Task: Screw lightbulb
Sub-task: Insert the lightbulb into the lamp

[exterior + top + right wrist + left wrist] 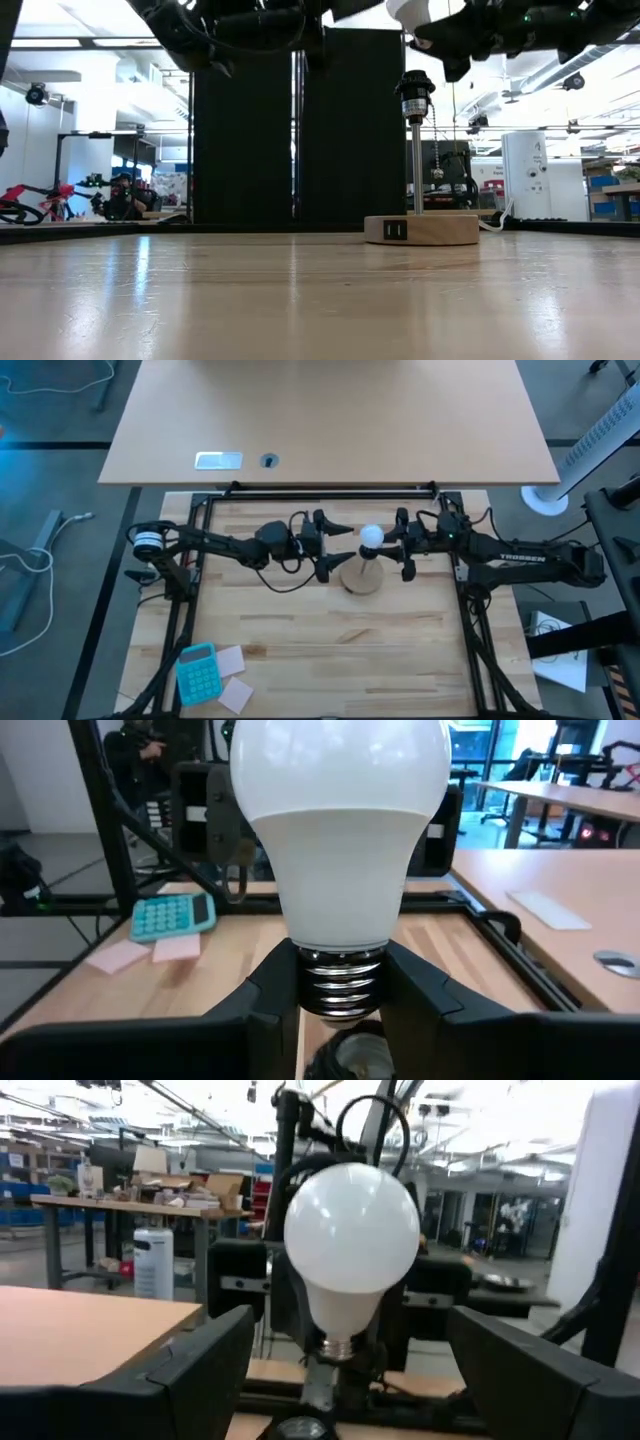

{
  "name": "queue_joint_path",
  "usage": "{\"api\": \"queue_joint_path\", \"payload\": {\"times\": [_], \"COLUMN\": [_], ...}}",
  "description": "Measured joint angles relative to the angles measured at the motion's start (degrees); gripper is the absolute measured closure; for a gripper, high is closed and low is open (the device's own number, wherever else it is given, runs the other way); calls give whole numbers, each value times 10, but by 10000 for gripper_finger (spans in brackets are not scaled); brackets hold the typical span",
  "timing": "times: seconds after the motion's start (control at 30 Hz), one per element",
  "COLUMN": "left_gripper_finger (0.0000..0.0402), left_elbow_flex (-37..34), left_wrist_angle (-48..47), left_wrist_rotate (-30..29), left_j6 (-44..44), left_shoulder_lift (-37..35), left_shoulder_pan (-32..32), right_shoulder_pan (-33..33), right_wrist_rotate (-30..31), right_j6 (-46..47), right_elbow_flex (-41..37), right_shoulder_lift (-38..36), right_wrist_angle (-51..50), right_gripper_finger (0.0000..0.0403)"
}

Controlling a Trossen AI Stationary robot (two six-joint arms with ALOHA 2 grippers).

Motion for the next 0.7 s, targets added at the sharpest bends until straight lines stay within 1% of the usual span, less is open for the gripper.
{"api": "queue_joint_path", "payload": {"times": [0.1,0.2,0.27,0.37,0.47,0.6,0.7], "left_gripper_finger": [80,80,80,80,80,80,80], "left_elbow_flex": [-2,-2,-4,0,16,42,48], "left_wrist_angle": [-2,13,13,21,20,21,22], "left_wrist_rotate": [0,-1,-1,1,2,2,3], "left_j6": [8,11,12,22,17,18,18], "left_shoulder_lift": [1,8,10,18,41,62,68], "left_shoulder_pan": [6,11,11,11,11,11,12], "right_shoulder_pan": [0,-6,-12,-18,-19,-19,-19], "right_wrist_rotate": [3,2,3,5,2,2,-3], "right_j6": [-6,5,13,21,33,43,43], "right_elbow_flex": [-19,-44,-60,-71,-74,-82,-85], "right_shoulder_lift": [3,13,21,38,57,71,70], "right_wrist_angle": [36,112,140,182,221,227,228], "right_gripper_finger": [313,313,313,313,313,310,308]}}
